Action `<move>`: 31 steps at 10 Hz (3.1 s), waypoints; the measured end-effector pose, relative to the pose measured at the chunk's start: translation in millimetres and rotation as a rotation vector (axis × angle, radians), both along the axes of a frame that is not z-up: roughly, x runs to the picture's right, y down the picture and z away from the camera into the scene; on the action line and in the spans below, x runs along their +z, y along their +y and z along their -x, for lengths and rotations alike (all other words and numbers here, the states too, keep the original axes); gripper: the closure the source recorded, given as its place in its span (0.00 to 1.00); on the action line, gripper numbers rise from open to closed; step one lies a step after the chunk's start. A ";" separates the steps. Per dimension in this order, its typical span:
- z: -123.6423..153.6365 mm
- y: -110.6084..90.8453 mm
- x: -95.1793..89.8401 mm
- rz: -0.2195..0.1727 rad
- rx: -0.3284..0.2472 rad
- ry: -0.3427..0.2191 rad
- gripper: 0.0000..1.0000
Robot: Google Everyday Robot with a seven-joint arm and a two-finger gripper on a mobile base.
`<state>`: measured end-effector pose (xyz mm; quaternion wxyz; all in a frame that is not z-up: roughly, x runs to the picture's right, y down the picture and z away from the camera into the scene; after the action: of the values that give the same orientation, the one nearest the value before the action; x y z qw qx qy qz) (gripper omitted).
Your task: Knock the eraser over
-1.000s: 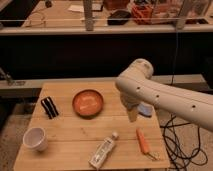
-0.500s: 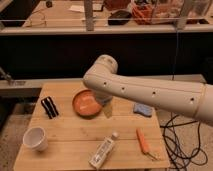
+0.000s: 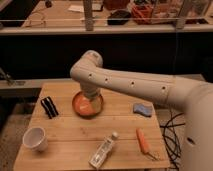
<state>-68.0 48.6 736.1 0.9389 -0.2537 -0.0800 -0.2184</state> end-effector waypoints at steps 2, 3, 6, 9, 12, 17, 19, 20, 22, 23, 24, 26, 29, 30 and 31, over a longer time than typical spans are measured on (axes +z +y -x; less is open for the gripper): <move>27.0 -17.2 30.0 0.006 0.008 -0.020 0.20; 33.8 -14.6 44.7 0.010 0.007 -0.029 0.20; 66.0 -1.6 68.5 0.006 -0.016 -0.075 0.20; 71.9 -2.2 80.9 -0.012 -0.038 -0.084 0.20; 105.8 5.0 88.0 -0.013 -0.071 -0.119 0.20; 146.4 13.9 89.6 -0.042 -0.162 -0.173 0.20; 161.6 15.6 88.5 -0.049 -0.182 -0.181 0.29; 162.6 15.7 92.0 -0.055 -0.192 -0.185 0.39; 179.8 13.6 93.4 -0.070 -0.218 -0.202 0.62; 183.5 12.5 92.9 -0.077 -0.227 -0.203 0.71; 183.1 11.7 93.8 -0.082 -0.238 -0.199 0.81; 190.1 9.6 94.5 -0.095 -0.254 -0.206 0.97; 195.6 9.8 96.4 -0.112 -0.273 -0.200 1.00; 200.0 11.5 96.8 -0.116 -0.276 -0.205 1.00; 201.0 12.1 98.5 -0.119 -0.272 -0.211 1.00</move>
<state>-269.0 60.6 834.6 0.9005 -0.1816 -0.1301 -0.3731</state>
